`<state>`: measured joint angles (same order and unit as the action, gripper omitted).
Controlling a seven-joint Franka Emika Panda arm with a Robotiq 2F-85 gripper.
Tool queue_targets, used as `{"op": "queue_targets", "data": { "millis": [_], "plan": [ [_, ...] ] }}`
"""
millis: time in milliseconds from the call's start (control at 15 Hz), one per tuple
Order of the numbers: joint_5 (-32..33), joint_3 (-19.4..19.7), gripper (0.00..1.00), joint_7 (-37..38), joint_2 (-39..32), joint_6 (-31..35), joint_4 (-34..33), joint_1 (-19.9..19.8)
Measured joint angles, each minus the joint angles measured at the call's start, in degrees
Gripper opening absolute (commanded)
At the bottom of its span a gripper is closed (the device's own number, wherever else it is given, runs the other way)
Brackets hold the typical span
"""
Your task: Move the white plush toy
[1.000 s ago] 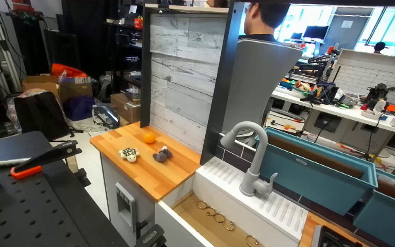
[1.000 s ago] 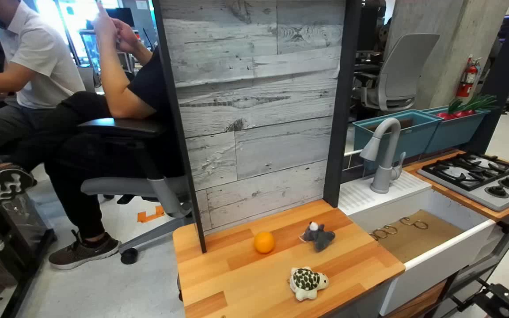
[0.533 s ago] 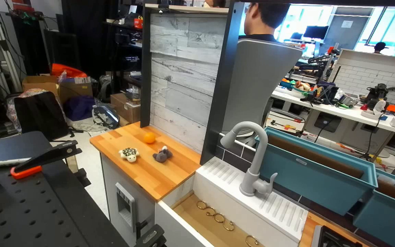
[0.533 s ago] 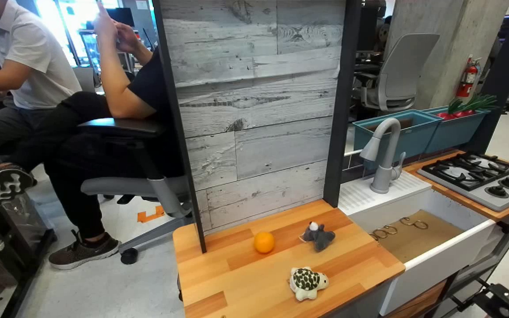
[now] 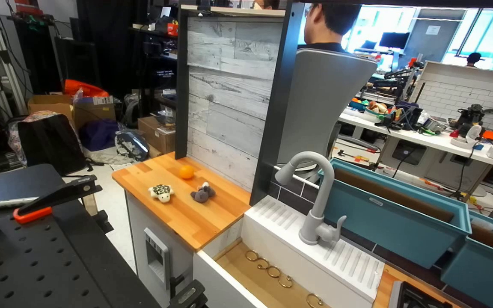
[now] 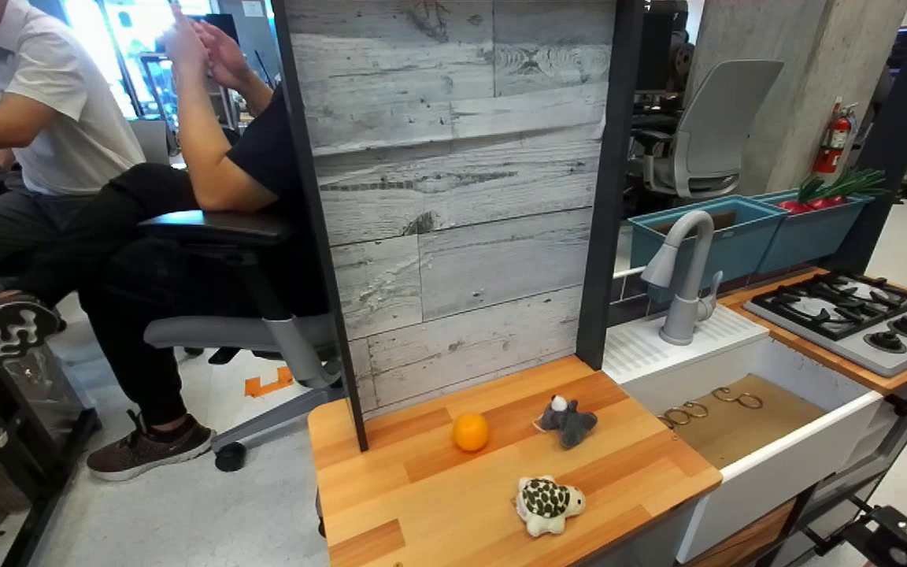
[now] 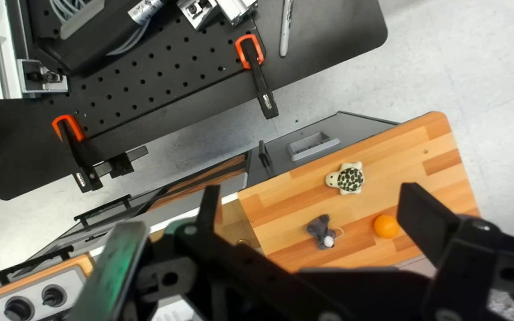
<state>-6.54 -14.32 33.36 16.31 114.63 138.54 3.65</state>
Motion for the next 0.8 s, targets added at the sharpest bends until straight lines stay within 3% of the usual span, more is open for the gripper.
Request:
{"op": "queue_targets", "data": {
  "millis": [200, 400, 800],
  "plan": [
    [7.2, -2.4, 1.00, 7.5, -10.1, 4.7, -3.0, 0.2],
    [13.6, -2.0, 1.00, 13.4, -21.5, 8.2, -8.4, 1.9],
    [22.3, 5.1, 1.00, 16.9, -41.5, 15.4, -20.8, 8.8]
  ]
}}
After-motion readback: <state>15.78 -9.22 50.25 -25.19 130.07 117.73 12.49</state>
